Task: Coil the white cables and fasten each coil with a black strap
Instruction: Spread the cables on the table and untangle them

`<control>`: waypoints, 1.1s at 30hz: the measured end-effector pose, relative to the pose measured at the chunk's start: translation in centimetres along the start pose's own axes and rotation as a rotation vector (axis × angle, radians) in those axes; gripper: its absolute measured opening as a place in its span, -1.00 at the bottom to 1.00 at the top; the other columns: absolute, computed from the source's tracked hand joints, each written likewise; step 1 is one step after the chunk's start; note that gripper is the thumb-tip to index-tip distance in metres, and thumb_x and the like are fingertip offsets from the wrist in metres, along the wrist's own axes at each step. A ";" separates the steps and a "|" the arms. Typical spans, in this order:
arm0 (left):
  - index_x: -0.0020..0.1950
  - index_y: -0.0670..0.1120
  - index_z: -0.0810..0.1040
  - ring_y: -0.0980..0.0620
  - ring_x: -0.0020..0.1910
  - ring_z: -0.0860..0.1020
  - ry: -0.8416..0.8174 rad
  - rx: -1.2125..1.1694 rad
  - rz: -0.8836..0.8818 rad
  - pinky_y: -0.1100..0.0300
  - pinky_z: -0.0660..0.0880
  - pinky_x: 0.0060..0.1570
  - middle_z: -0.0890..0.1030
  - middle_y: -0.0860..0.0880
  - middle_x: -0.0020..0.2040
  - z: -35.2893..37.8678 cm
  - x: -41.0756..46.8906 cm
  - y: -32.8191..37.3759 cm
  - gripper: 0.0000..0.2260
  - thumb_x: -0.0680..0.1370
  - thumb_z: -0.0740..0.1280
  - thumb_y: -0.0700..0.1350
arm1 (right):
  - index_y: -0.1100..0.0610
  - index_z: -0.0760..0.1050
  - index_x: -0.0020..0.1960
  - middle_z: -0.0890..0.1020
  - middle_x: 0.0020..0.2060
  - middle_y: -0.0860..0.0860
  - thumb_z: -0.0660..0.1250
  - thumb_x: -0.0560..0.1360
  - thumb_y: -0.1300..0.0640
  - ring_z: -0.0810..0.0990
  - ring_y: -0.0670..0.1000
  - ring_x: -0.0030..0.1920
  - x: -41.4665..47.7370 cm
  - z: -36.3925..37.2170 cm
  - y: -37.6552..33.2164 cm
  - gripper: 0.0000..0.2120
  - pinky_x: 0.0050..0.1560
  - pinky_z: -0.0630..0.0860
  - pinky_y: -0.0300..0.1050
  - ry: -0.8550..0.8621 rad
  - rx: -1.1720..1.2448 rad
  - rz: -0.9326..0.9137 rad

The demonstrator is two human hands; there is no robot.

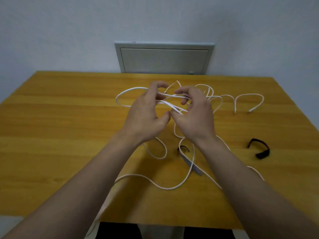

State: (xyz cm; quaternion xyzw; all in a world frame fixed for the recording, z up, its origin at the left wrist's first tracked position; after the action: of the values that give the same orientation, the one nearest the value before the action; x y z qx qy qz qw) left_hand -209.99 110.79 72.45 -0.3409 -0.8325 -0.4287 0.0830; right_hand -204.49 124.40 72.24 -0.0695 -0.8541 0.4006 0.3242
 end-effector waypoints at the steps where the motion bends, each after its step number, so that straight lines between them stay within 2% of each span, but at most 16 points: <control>1: 0.41 0.07 0.36 0.06 0.19 0.60 0.013 -0.002 0.029 0.06 0.59 0.05 0.62 0.02 0.14 -0.4 -0.9 0.5 -0.41 0.41 0.45 -0.10 | -0.04 0.56 0.11 0.61 -0.03 -0.09 0.44 0.25 0.08 0.55 -0.10 -0.10 -0.7 -0.6 -0.1 -0.58 -0.15 0.48 -0.18 -0.001 0.014 0.000; 3: 0.47 0.08 0.34 0.07 0.25 0.56 0.045 0.020 0.080 0.00 0.57 0.15 0.59 0.03 0.22 -1.5 -3.1 1.8 -0.35 0.41 0.45 -0.09 | -0.08 0.55 0.07 0.64 -0.04 -0.11 0.46 0.30 0.07 0.58 -0.09 -0.09 -2.4 -1.8 -0.1 -0.65 -0.12 0.52 -0.17 0.002 0.036 0.033; 6: 0.49 0.10 0.34 0.10 0.31 0.54 0.104 0.042 0.105 -0.02 0.56 0.17 0.58 0.04 0.29 -3.0 -7.0 3.9 -0.35 0.42 0.43 -0.04 | -0.07 0.56 0.07 0.62 -0.10 -0.13 0.51 0.36 0.07 0.60 -0.10 -0.09 -4.8 -4.3 -0.1 -0.69 -0.07 0.56 -0.13 0.030 0.044 0.150; 10: 0.37 0.12 0.44 0.05 0.11 0.58 0.245 0.202 0.102 -0.04 0.58 0.04 0.62 0.12 0.09 -5.4 -11.0 5.7 -0.49 0.43 0.44 -0.03 | -0.04 0.61 0.02 0.67 -0.10 -0.04 0.54 0.37 0.04 0.64 -0.08 -0.10 -6.6 -7.5 -0.9 -0.75 -0.05 0.58 -0.10 0.033 0.078 0.246; 12: 0.25 0.10 0.54 -0.01 0.04 0.53 0.362 0.328 0.083 -0.03 0.54 -0.01 0.58 0.09 -0.02 -6.8 -11.7 6.3 -0.61 0.44 0.46 0.01 | -0.01 0.65 0.01 0.70 -0.09 -0.03 0.55 0.36 0.03 0.67 -0.06 -0.09 -6.8 -8.7 -1.8 -0.76 -0.06 0.60 -0.08 0.013 0.103 0.268; 13: 0.26 0.10 0.55 -0.04 0.06 0.52 0.378 0.368 0.048 -0.01 0.53 0.01 0.56 0.05 0.01 -7.2 -11.8 6.4 -0.60 0.44 0.48 0.06 | 0.01 0.66 0.02 0.70 -0.10 -0.04 0.55 0.36 0.03 0.68 -0.05 -0.09 -6.9 -9.2 -2.3 -0.76 -0.06 0.61 -0.07 0.014 0.122 0.276; 15: 0.40 0.13 0.44 -0.07 0.16 0.52 0.303 0.360 -0.114 0.03 0.51 0.10 0.50 -0.04 0.18 -7.1 -11.5 5.6 -0.39 0.40 0.53 0.17 | 0.02 0.68 0.00 0.71 -0.12 -0.01 0.55 0.36 0.02 0.67 -0.04 -0.13 -6.8 -10.2 -2.8 -0.77 -0.10 0.60 -0.06 0.024 0.184 0.300; 17: 0.52 0.16 0.26 -0.09 0.22 0.56 0.141 0.250 -0.291 0.02 0.51 0.16 0.47 -0.08 0.33 -5.9 -10.9 4.1 -0.16 0.35 0.57 0.25 | 0.04 0.69 -0.05 0.71 -0.17 0.02 0.54 0.36 -0.01 0.63 -0.03 -0.24 -6.7 -10.8 -3.2 -0.80 -0.22 0.55 -0.05 0.023 0.255 0.317; 18: 0.55 0.16 0.23 -0.09 0.21 0.60 0.034 0.165 -0.355 0.03 0.52 0.15 0.52 -0.08 0.33 -4.9 -10.7 3.4 -0.12 0.34 0.58 0.26 | 0.05 0.68 -0.08 0.71 -0.19 0.03 0.53 0.38 -0.02 0.60 -0.03 -0.28 -6.7 -11.1 -3.2 -0.81 -0.28 0.49 -0.07 0.025 0.280 0.329; 20: 0.49 0.12 0.32 -0.03 -0.01 0.70 -0.194 0.040 -0.427 0.08 0.57 0.01 0.66 -0.04 0.16 -2.5 -10.5 2.5 -0.23 0.37 0.57 0.24 | 0.05 0.67 -0.10 0.71 -0.18 0.04 0.52 0.40 -0.03 0.53 -0.04 -0.32 -6.6 -11.5 -2.6 -0.83 -0.33 0.38 -0.13 0.046 0.324 0.369; 23: 0.22 -0.01 0.53 -0.01 -0.33 0.63 -0.371 -0.010 -0.409 0.09 0.59 -0.15 0.70 -0.04 -0.12 0.2 -9.8 2.1 -0.64 0.52 0.48 0.12 | 0.01 0.64 -0.07 0.69 -0.09 0.04 0.54 0.35 0.01 0.54 0.00 -0.24 -6.2 -11.9 -1.2 -0.80 -0.34 0.34 -0.16 0.080 0.330 0.415; 25: 0.04 -0.13 0.62 0.00 -0.39 0.51 -0.387 -0.048 -0.381 0.17 0.48 -0.31 0.65 -0.06 -0.27 1.1 -8.7 2.5 -0.83 0.63 0.38 -0.03 | -0.01 0.60 0.06 0.66 -0.03 0.02 0.57 0.32 0.06 0.59 0.03 -0.13 -5.8 -11.7 -0.2 -0.67 -0.29 0.42 -0.12 0.075 0.302 0.430; 26: -0.05 -0.14 0.64 0.01 -0.40 0.48 -0.351 -0.037 -0.369 0.18 0.44 -0.32 0.61 -0.05 -0.32 1.0 -7.9 2.6 -0.83 0.64 0.35 -0.08 | -0.03 0.57 0.16 0.64 0.05 0.02 0.59 0.29 0.04 0.62 0.05 -0.03 -5.5 -11.4 0.2 -0.54 -0.22 0.50 -0.07 0.059 0.273 0.434; 28: -0.15 -0.13 0.65 0.03 -0.40 0.47 -0.256 -0.020 -0.369 0.15 0.41 -0.26 0.56 -0.02 -0.37 0.5 -6.2 2.4 -0.81 0.63 0.34 -0.11 | -0.08 0.43 0.38 0.55 0.27 0.04 0.61 0.19 -0.08 0.59 0.09 0.18 -5.2 -10.6 1.0 -0.20 0.08 0.61 0.12 0.014 0.200 0.454; 30: -0.13 -0.18 0.66 0.00 -0.37 0.47 -0.192 -0.062 -0.394 0.12 0.41 -0.21 0.55 -0.02 -0.37 0.0 -4.4 2.1 -0.81 0.61 0.35 -0.12 | -0.14 0.24 0.53 0.41 0.46 0.05 0.61 0.12 -0.20 0.48 0.14 0.38 -4.7 -9.9 1.5 0.06 0.28 0.54 0.23 -0.031 0.155 0.466; 33: -0.14 -0.19 0.65 -0.01 -0.38 0.48 -0.125 -0.104 -0.384 0.14 0.43 -0.25 0.55 -0.05 -0.34 -1.2 -1.8 2.8 -0.81 0.61 0.35 -0.13 | -0.08 0.02 0.64 0.24 0.59 0.05 0.63 0.29 -0.15 0.27 0.13 0.56 -3.8 -9.4 1.6 0.13 0.48 0.34 0.21 -0.056 0.119 0.434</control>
State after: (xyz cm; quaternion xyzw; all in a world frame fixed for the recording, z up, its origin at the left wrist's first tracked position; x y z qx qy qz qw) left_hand -207.10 110.08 74.26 -0.2057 -0.8625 -0.4571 -0.0696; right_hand -195.98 130.01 73.60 -0.2213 -0.8028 0.5122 0.2102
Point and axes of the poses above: each hand's wrist, its own x-axis towards the middle knuckle, its own z-axis out of the palm, y = z × x, the point moved 8 cm from there along x, towards the middle knuckle
